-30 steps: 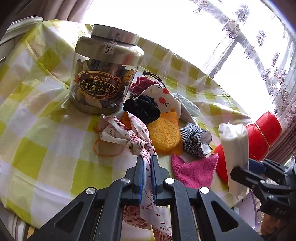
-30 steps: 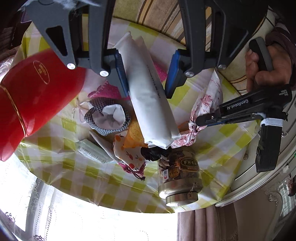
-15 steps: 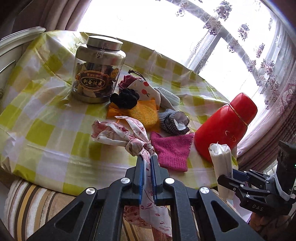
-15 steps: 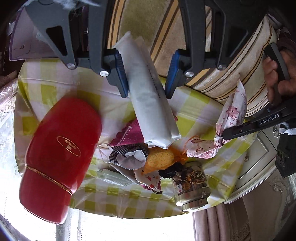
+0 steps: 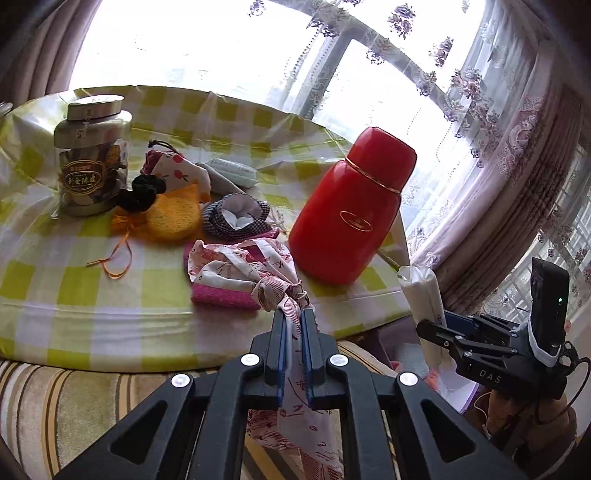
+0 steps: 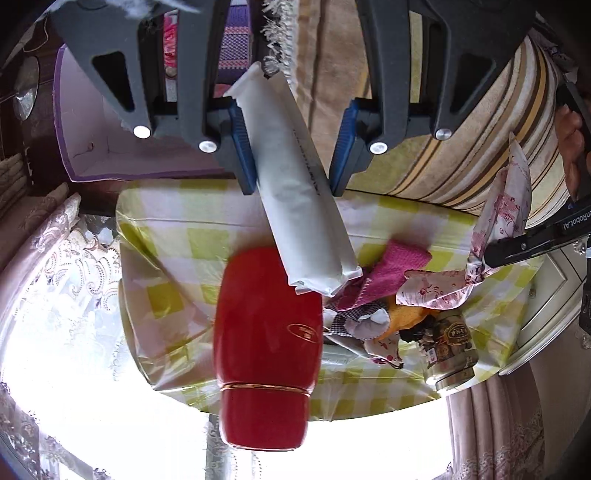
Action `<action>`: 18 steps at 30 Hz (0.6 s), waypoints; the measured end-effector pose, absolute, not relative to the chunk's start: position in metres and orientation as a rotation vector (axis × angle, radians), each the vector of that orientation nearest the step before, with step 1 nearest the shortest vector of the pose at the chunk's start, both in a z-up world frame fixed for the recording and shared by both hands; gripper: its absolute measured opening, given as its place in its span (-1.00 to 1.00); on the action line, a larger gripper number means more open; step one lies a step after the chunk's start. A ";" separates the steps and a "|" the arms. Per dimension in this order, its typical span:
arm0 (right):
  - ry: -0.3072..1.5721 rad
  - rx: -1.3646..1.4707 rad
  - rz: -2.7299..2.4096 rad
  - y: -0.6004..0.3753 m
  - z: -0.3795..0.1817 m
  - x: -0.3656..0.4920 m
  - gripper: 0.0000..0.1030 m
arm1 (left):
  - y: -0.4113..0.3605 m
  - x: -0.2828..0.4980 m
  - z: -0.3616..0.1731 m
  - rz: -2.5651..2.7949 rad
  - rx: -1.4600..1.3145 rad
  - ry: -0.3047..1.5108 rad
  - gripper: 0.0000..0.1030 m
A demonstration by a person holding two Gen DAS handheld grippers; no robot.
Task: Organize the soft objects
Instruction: 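Carry the scarf and white towel to the white box and release both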
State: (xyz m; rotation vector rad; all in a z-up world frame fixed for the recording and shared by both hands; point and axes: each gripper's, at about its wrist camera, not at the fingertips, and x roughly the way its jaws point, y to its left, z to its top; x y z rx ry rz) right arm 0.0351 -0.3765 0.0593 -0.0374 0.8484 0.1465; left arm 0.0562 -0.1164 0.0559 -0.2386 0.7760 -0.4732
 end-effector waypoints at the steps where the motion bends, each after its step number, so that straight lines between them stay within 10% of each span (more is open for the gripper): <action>1: 0.850 -0.025 0.131 -0.384 0.059 0.032 -0.13 | -0.123 0.055 0.056 -0.488 -0.231 0.782 -0.84; 18: 0.839 0.022 -0.166 -0.487 0.062 -0.005 -0.13 | -0.235 0.038 0.065 -0.740 -0.129 0.840 -0.84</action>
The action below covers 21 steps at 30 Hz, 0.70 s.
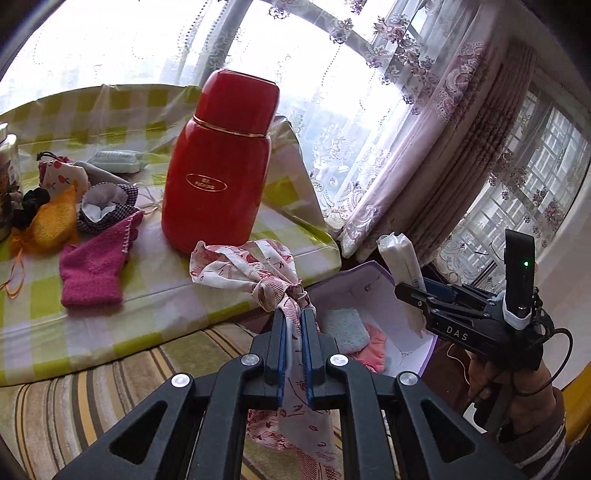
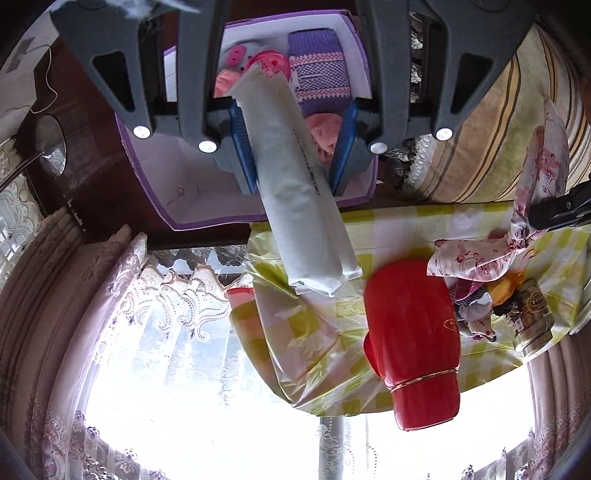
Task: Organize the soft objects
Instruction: 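Carry the scarf and white towel to the white box and release both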
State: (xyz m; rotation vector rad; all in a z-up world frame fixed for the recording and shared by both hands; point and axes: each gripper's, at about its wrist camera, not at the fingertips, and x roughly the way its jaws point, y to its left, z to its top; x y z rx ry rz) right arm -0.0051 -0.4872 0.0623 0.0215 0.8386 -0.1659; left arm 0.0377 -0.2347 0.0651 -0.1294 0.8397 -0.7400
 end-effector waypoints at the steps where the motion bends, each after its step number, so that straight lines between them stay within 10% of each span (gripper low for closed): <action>1: 0.839 0.026 -0.179 -0.492 0.063 -0.007 -0.13 | -0.241 0.037 0.064 -0.753 -0.125 0.846 -0.84; 21: 0.829 0.068 -0.365 -0.557 0.066 -0.033 -0.02 | -0.345 0.019 0.062 -0.968 -0.042 0.906 -0.71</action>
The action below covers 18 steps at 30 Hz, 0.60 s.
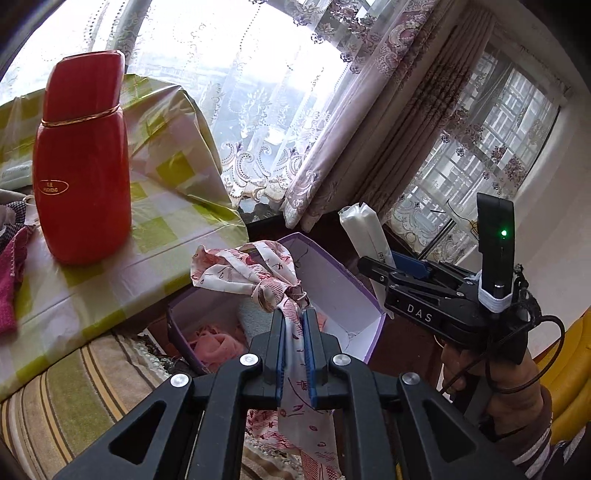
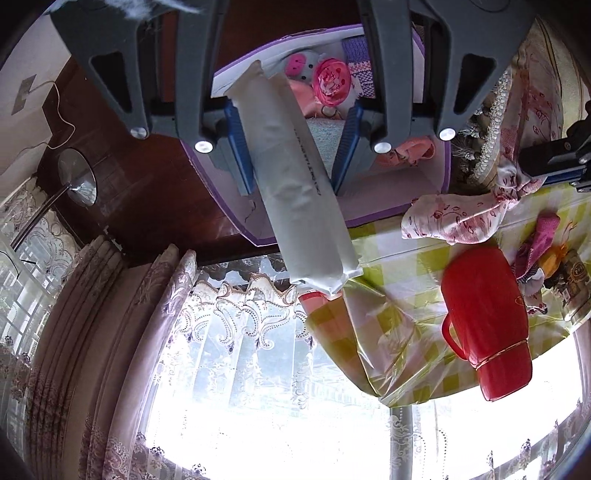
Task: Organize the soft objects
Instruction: 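Carry the scarf and white towel to the white box and release both, then move both open tools back over the bed toward the remaining items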
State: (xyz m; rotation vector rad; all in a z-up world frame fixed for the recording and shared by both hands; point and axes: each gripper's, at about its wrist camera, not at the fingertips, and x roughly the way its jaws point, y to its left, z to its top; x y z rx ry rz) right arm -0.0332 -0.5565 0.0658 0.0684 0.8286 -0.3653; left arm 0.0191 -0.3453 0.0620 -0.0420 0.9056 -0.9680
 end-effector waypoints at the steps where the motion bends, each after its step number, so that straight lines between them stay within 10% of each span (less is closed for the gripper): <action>1: 0.827 0.068 -0.378 -0.558 0.066 -0.034 0.12 | -0.350 0.018 0.061 -0.972 -0.034 0.915 -0.64; 5: 0.812 0.070 -0.411 -0.563 0.069 -0.038 0.39 | -0.358 0.015 0.059 -0.990 -0.023 0.920 -0.02; 18: 0.800 0.091 -0.349 -0.540 0.079 -0.031 0.54 | -0.320 0.026 0.065 -0.908 -0.062 0.885 -0.01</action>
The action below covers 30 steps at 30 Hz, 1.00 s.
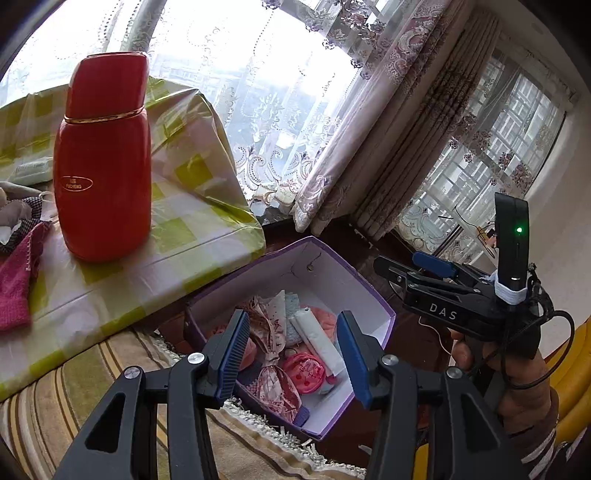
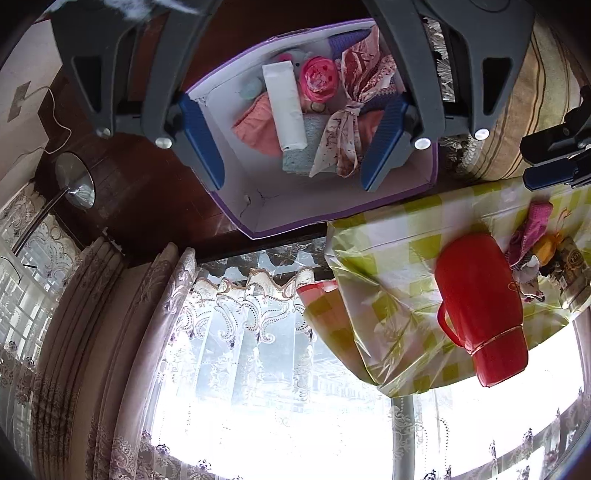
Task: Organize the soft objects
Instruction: 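Move both open tools back over the bed toward the remaining items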
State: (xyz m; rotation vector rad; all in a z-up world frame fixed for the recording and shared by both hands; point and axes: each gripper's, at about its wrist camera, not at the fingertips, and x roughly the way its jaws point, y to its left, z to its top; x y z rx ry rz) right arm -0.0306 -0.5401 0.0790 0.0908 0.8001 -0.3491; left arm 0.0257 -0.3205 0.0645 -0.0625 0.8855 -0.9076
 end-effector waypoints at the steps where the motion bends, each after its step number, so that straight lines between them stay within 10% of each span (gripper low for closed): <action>1: 0.797 0.083 -0.330 -0.534 0.080 -0.029 0.56 | -0.314 0.027 0.065 -0.894 -0.068 0.880 -0.01; 30: 0.771 -0.007 0.139 -0.332 0.091 0.047 0.56 | -0.073 0.102 0.054 -0.378 -0.325 0.799 -0.01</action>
